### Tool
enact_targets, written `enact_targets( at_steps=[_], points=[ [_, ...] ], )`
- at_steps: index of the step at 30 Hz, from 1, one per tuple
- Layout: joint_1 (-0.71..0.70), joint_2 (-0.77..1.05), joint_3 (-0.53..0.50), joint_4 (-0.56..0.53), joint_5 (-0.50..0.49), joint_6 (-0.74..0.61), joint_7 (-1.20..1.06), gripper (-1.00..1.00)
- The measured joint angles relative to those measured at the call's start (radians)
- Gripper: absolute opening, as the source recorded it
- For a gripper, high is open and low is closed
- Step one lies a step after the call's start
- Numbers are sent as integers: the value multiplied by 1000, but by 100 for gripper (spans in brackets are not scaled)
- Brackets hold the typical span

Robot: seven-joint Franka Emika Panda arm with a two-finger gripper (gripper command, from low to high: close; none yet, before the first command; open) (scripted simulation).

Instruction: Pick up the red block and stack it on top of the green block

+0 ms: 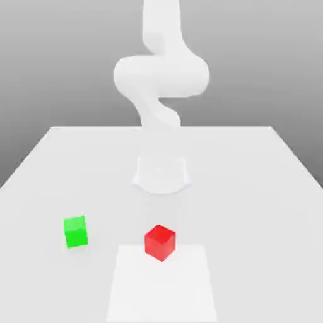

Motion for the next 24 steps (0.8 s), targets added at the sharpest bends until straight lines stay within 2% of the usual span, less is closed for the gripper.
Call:
enact_targets(
  at_steps=[16,20,24],
  points=[
    [-111,496,131,-540,68,408,449,0],
    [-116,739,134,-577,53,599,525,0],
    [-39,891,35,-564,-25,731,588,0]
  ],
)
